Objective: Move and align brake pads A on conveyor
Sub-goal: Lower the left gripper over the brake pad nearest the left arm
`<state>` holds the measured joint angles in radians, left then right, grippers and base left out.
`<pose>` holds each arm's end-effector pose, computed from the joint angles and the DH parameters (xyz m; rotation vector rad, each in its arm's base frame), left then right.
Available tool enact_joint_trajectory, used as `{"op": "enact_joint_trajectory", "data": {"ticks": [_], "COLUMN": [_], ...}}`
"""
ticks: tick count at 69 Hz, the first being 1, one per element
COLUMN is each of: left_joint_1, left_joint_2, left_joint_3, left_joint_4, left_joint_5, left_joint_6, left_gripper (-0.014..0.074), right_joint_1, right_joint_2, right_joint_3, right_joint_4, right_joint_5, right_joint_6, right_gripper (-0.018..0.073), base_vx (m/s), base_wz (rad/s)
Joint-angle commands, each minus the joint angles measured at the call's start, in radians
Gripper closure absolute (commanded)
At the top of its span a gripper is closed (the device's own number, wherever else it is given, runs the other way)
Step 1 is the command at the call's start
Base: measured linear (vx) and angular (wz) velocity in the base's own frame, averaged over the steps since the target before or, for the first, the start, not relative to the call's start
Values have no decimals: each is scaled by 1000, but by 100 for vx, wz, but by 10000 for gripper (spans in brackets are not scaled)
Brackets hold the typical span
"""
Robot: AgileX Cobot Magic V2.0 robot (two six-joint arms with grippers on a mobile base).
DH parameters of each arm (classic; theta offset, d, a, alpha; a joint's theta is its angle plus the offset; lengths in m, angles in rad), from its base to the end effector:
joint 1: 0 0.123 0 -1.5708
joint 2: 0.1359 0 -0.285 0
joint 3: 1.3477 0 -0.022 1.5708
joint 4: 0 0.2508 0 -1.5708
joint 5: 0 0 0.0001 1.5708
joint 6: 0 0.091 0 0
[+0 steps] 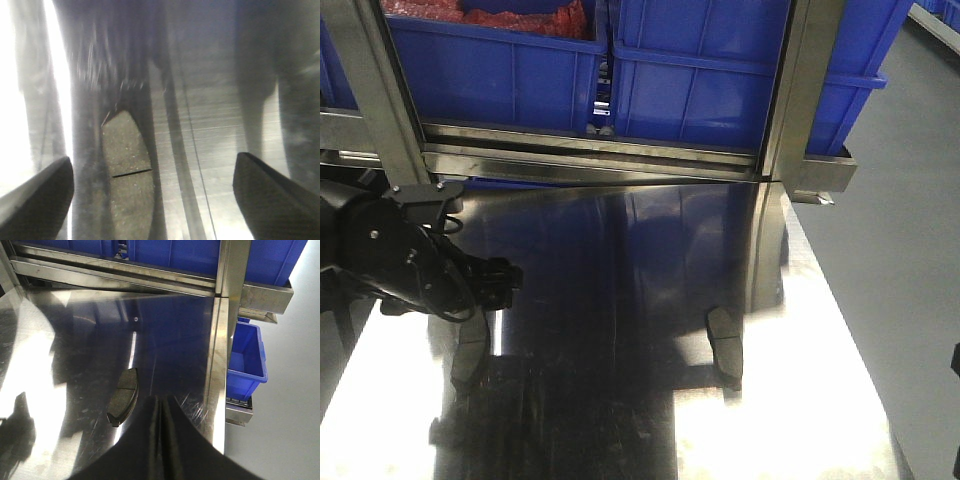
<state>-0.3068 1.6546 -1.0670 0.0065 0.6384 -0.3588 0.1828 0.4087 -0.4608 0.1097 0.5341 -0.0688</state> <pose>0.3154 -0.0995 0.2174 -0.0649 2.7247 -0.1889 0.0831 0.0205 0.2924 -0.1909 1.9579 0.1914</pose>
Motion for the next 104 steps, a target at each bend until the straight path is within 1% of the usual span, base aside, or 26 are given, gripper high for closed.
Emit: {"op": "enact_joint_trajectory", "data": {"ticks": [1, 8, 26, 42, 73, 79, 90, 97, 104], "left_joint_1": [-3, -3, -3, -3, -3, -3, -3, -3, -3], "left_joint_2": [9, 51, 120, 128, 153, 153, 153, 153, 153], "left_joint_3": [-33, -33, -33, -33, -33, -33, -33, -33, -33], "left_joint_4": [5, 33, 30, 30, 29, 30, 33, 53, 59], "left_joint_5": [-26, -18, -3, -11, -21, -23, -24, -23, -21], "left_joint_6": [-22, -30, -48, -48, -48, -48, -48, -48, -48], "left_gripper": [4, 4, 4, 6, 89, 117, 219, 297, 354], "right_joint_1": [-3, -3, -3, -3, -3, -3, -3, -3, -3], "right_joint_2": [8, 8, 8, 8, 8, 8, 8, 8, 8], "right_joint_3": [-26, -26, -26, -26, -26, -26, -26, -26, -26], "right_joint_4": [1, 1, 1, 1, 1, 1, 1, 1, 1], "right_joint_5": [-73, -73, -73, -73, -73, -73, -73, -73, -73], "right_joint_6": [-2, -2, -2, -2, -2, -2, -2, -2, -2], "right_gripper": [565, 565, 565, 565, 565, 565, 565, 565, 565], "base_vx": [0, 0, 0, 0, 0, 0, 0, 0, 0], "base_wz": [0, 0, 0, 0, 0, 0, 0, 0, 0]}}
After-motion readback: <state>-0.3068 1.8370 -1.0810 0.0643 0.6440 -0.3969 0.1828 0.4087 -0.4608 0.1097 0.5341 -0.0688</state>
